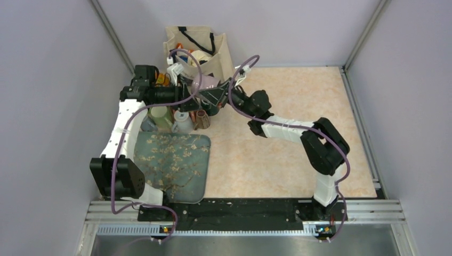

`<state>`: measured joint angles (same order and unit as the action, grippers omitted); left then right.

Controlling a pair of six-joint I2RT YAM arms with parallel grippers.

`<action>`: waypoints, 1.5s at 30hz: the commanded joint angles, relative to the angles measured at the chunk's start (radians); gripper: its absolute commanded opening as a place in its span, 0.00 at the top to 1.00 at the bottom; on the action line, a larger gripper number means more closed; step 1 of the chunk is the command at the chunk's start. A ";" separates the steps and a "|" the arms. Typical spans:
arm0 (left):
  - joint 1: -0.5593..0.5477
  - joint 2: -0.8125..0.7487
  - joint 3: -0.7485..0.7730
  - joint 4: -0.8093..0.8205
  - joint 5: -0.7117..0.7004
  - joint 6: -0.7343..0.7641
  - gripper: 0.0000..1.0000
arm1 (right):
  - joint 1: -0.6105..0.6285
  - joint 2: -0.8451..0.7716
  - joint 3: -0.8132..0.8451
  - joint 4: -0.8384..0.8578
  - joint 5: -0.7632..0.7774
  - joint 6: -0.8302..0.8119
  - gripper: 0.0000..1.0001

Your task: Turn the mug right side up

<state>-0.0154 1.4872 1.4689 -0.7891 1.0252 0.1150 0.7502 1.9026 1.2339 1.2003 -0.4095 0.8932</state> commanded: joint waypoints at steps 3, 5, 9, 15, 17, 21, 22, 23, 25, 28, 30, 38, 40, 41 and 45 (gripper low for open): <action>0.131 -0.067 -0.013 -0.126 -0.075 0.143 0.22 | -0.019 -0.171 -0.015 -0.426 0.166 -0.463 1.00; 0.209 -0.073 0.005 -0.160 -0.065 0.180 0.20 | -0.009 -0.192 0.011 -0.574 0.189 -0.598 1.00; 0.261 -0.076 0.047 -0.209 -0.172 0.215 0.19 | 0.091 -0.192 0.111 -0.925 0.243 -1.008 1.00; 0.246 -0.083 0.138 -0.279 -0.213 0.233 0.12 | 0.336 -0.108 0.197 -1.320 0.446 -1.695 1.00; 0.199 -0.094 0.157 -0.293 -0.253 0.229 0.09 | 0.390 -0.080 0.200 -1.351 0.522 -1.813 1.00; 0.035 -0.129 0.126 -0.272 -0.393 0.226 0.02 | 0.445 -0.024 0.244 -1.385 0.593 -1.888 1.00; -0.004 -0.138 0.105 -0.266 -0.417 0.227 0.02 | 0.456 -0.012 0.252 -1.386 0.620 -1.903 1.00; -0.039 -0.147 0.087 -0.258 -0.429 0.226 0.02 | 0.464 -0.001 0.260 -1.386 0.648 -1.916 1.00; -0.092 -0.157 0.051 -0.240 -0.489 0.225 0.03 | 0.484 0.017 0.270 -1.385 0.690 -1.936 1.00; -0.183 -0.178 -0.017 -0.190 -0.633 0.235 0.11 | 0.500 0.042 0.280 -1.387 0.734 -1.958 1.00; -0.241 -0.190 -0.060 -0.150 -0.745 0.245 0.17 | 0.507 0.054 0.295 -1.395 0.753 -1.959 1.00; -0.370 -0.183 -0.191 -0.029 -0.959 0.287 0.27 | 0.511 0.071 0.346 -1.451 0.731 -1.917 1.00; -0.374 -0.173 -0.216 0.006 -0.996 0.284 0.31 | 0.511 0.071 0.353 -1.457 0.722 -1.911 1.00; -0.377 -0.169 -0.227 0.022 -1.012 0.279 0.34 | 0.512 0.070 0.354 -1.458 0.718 -1.907 1.00; -0.388 -0.170 -0.275 0.104 -1.140 0.274 0.54 | 0.511 0.067 0.358 -1.462 0.694 -1.893 1.00</action>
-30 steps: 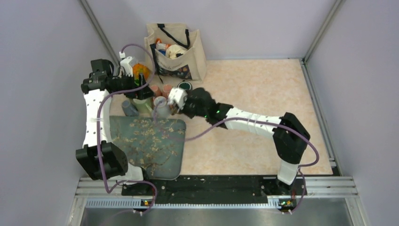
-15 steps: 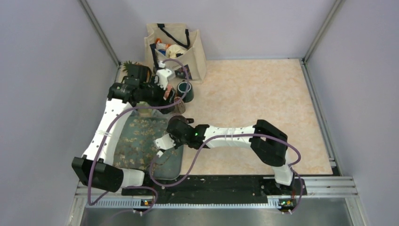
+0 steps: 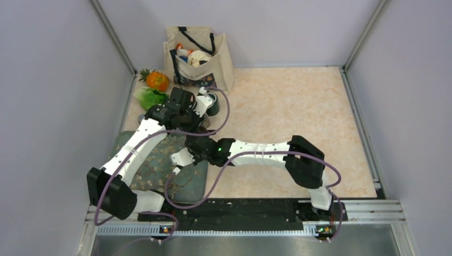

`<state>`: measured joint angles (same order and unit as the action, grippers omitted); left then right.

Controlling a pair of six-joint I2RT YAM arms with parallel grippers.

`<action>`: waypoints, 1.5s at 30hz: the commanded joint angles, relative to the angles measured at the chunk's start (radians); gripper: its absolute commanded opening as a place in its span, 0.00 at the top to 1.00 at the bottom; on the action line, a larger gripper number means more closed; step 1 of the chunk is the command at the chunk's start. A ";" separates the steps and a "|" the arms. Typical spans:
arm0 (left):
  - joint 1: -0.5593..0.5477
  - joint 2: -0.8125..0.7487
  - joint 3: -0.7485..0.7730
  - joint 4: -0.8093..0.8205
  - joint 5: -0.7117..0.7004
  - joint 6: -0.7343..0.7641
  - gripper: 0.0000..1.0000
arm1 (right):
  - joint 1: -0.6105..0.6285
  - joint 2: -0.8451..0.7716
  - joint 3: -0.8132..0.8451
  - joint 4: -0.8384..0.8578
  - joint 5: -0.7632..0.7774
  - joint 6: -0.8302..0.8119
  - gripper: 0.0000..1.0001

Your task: Turn the mug right side up

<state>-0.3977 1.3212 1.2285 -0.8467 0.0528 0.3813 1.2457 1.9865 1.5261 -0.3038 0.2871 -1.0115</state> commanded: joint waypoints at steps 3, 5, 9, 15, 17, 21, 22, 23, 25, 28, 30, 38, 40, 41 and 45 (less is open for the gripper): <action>-0.007 -0.017 -0.065 0.203 -0.177 0.018 0.83 | 0.016 -0.009 0.071 0.042 -0.012 0.021 1.00; -0.007 -0.013 -0.079 0.207 -0.170 0.022 1.00 | 0.015 -0.002 0.075 0.042 -0.008 0.028 1.00; -0.006 0.024 -0.088 0.164 -0.184 -0.003 1.00 | 0.016 0.015 0.075 0.058 0.020 0.040 1.00; -0.004 0.029 -0.148 0.194 -0.148 -0.018 1.00 | 0.016 0.067 0.071 0.088 0.155 0.040 0.78; -0.003 0.026 -0.163 0.199 -0.146 -0.019 1.00 | 0.017 0.069 0.074 0.065 0.173 0.046 0.61; 0.007 0.025 -0.185 0.214 -0.149 -0.013 1.00 | 0.036 0.037 0.047 0.064 0.189 0.056 0.49; 0.010 0.024 -0.186 0.213 -0.147 -0.013 1.00 | 0.041 0.024 0.030 0.079 0.191 0.055 0.48; 0.014 0.027 -0.187 0.213 -0.144 -0.012 1.00 | 0.045 0.011 0.016 0.093 0.190 0.055 0.47; 0.022 0.028 -0.185 0.212 -0.141 -0.011 1.00 | 0.053 -0.010 -0.004 0.107 0.186 0.057 0.46; 0.043 0.035 -0.182 0.210 -0.143 -0.010 1.00 | 0.072 -0.048 -0.040 0.124 0.196 0.050 0.45; 0.077 0.043 -0.176 0.209 -0.141 -0.007 1.00 | 0.087 -0.089 -0.087 0.155 0.194 0.035 0.44; 0.187 0.029 -0.165 0.191 -0.062 -0.013 1.00 | 0.106 -0.274 -0.215 0.203 0.095 0.104 0.42; 0.258 0.013 -0.141 0.150 0.020 -0.021 1.00 | 0.106 -0.315 -0.242 0.202 0.074 0.127 0.42; 0.300 0.002 -0.126 0.119 0.059 -0.023 1.00 | 0.104 -0.338 -0.255 0.202 0.060 0.143 0.42; 0.487 -0.067 -0.095 -0.004 0.159 0.022 1.00 | 0.097 -0.428 -0.306 0.212 -0.027 0.218 0.42</action>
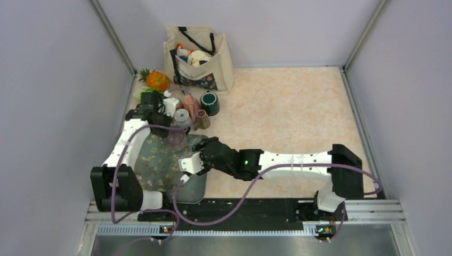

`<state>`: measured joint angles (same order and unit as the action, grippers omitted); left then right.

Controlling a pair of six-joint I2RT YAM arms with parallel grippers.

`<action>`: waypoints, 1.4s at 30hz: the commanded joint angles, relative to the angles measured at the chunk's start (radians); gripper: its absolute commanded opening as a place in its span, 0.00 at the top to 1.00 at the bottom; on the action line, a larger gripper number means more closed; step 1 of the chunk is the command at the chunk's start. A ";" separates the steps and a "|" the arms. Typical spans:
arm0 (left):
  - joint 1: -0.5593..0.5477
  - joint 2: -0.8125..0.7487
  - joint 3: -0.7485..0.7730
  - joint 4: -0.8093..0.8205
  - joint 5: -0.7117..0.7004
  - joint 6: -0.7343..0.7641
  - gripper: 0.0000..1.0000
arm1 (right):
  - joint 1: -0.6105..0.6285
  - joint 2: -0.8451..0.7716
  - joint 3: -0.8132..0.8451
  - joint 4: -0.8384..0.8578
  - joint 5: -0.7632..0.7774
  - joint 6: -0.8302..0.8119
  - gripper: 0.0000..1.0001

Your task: Turn the mug right side up

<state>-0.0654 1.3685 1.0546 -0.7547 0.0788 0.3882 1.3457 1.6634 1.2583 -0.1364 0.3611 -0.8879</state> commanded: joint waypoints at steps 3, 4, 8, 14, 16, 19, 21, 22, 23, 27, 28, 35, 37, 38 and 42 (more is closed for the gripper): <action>0.315 -0.138 0.093 -0.160 0.158 0.061 1.00 | -0.033 -0.164 -0.081 0.072 -0.154 0.142 0.42; 0.378 -0.135 0.096 -0.167 0.153 0.074 1.00 | -0.047 -0.182 -0.094 0.086 -0.175 0.159 0.42; 0.593 -0.088 0.103 -0.127 0.096 0.107 1.00 | -0.105 -0.243 -0.141 0.129 -0.259 0.227 0.42; 0.784 0.086 0.152 -0.004 0.028 0.085 1.00 | -0.141 -0.251 -0.176 0.177 -0.276 0.242 0.42; 0.803 0.134 0.159 0.036 0.013 0.082 1.00 | -0.143 -0.247 -0.183 0.177 -0.274 0.245 0.42; 0.814 0.183 0.169 0.078 0.027 0.076 1.00 | -0.148 -0.247 -0.190 0.179 -0.277 0.252 0.42; 0.813 0.209 0.181 0.090 0.042 0.069 1.00 | -0.152 -0.249 -0.194 0.183 -0.281 0.257 0.42; 0.813 0.224 0.187 0.099 0.036 0.064 1.00 | -0.154 -0.250 -0.195 0.186 -0.282 0.259 0.42; 0.814 0.235 0.193 0.112 0.024 0.056 1.00 | -0.156 -0.251 -0.198 0.189 -0.282 0.260 0.42; 0.813 0.286 0.205 0.149 0.023 0.055 1.00 | -0.161 -0.255 -0.204 0.200 -0.285 0.267 0.42; 0.813 0.300 0.212 0.140 0.030 0.056 1.00 | -0.162 -0.255 -0.205 0.199 -0.286 0.269 0.42; 0.813 0.300 0.219 0.084 0.079 0.075 0.62 | -0.189 -0.254 -0.200 0.195 -0.277 0.320 0.42; 0.812 0.259 0.226 0.062 0.115 0.092 0.49 | -0.209 -0.257 -0.201 0.195 -0.295 0.355 0.41; 0.812 0.244 0.236 0.045 0.133 0.100 0.45 | -0.222 -0.257 -0.200 0.196 -0.307 0.371 0.41; 0.807 0.193 0.299 -0.051 0.193 0.117 0.35 | -0.259 -0.259 -0.212 0.200 -0.326 0.413 0.41</action>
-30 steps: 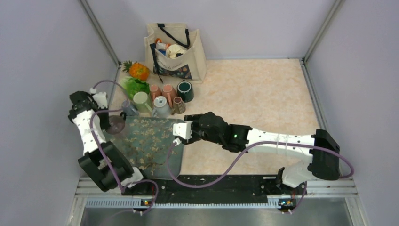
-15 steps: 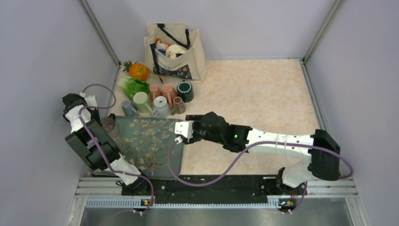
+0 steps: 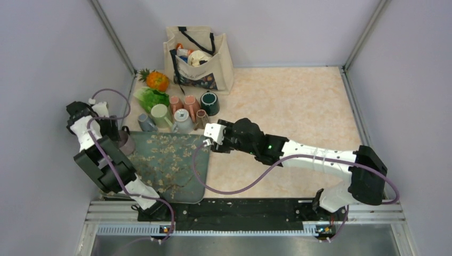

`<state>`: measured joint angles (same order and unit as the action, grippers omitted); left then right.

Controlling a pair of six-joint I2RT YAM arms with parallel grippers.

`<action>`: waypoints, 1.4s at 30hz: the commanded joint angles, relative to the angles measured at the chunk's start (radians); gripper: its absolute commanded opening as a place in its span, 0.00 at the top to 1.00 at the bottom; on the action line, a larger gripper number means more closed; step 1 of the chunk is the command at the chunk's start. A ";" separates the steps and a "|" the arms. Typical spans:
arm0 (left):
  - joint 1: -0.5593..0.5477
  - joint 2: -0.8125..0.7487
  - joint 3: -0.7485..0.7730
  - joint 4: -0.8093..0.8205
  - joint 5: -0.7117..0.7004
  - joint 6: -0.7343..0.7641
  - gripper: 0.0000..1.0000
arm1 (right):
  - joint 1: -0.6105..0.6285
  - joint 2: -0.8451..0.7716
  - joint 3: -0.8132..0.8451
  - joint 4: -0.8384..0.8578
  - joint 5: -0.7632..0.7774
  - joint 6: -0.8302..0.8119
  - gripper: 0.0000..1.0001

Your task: Turn the mug right side up

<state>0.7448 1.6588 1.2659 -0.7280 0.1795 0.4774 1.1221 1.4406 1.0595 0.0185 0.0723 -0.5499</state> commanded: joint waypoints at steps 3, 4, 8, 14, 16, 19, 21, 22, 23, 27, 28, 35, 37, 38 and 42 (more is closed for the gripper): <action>-0.043 -0.143 0.119 -0.128 0.126 0.025 0.36 | -0.051 -0.038 -0.029 0.053 -0.026 0.097 0.41; -0.071 -0.160 0.123 -0.134 0.124 0.013 0.37 | -0.056 -0.039 -0.037 0.058 -0.021 0.104 0.41; -0.247 -0.220 0.124 -0.140 0.094 -0.120 0.49 | -0.076 -0.061 -0.102 0.104 -0.004 0.133 0.41; -0.439 -0.198 0.022 -0.007 0.042 -0.449 0.71 | -0.095 -0.136 -0.200 0.164 -0.010 0.153 0.41; -0.449 -0.193 -0.038 0.101 -0.017 -0.566 0.70 | -0.098 -0.156 -0.226 0.171 -0.023 0.148 0.42; -0.468 -0.172 -0.115 0.233 -0.141 -0.619 0.68 | -0.099 -0.185 -0.256 0.177 -0.040 0.145 0.41; -0.487 -0.136 -0.115 0.260 -0.218 -0.629 0.67 | -0.100 -0.208 -0.277 0.187 -0.043 0.146 0.42; -0.499 -0.119 -0.108 0.264 -0.230 -0.631 0.67 | -0.100 -0.221 -0.288 0.196 -0.045 0.145 0.42; -0.507 -0.101 -0.106 0.266 -0.233 -0.637 0.66 | -0.101 -0.232 -0.299 0.205 -0.045 0.146 0.42; -0.534 -0.044 -0.111 0.295 -0.265 -0.643 0.58 | -0.105 -0.254 -0.319 0.223 -0.048 0.139 0.42; -0.535 -0.028 -0.108 0.298 -0.281 -0.645 0.59 | -0.105 -0.254 -0.318 0.223 -0.049 0.139 0.42; -0.533 0.057 -0.071 0.317 -0.392 -0.633 0.62 | -0.107 -0.282 -0.321 0.217 -0.034 0.128 0.42; -0.532 0.074 -0.063 0.324 -0.432 -0.612 0.63 | -0.107 -0.295 -0.323 0.218 -0.044 0.128 0.42; -0.532 0.078 -0.061 0.328 -0.452 -0.603 0.63 | -0.107 -0.302 -0.323 0.217 -0.048 0.128 0.42; -0.527 0.072 -0.074 0.354 -0.506 -0.573 0.63 | -0.108 -0.302 -0.323 0.214 -0.050 0.127 0.42</action>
<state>0.2085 1.7370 1.1648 -0.4438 -0.2314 -0.1287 1.0245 1.1664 0.7437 0.1947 0.0387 -0.4252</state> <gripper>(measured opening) 0.369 0.583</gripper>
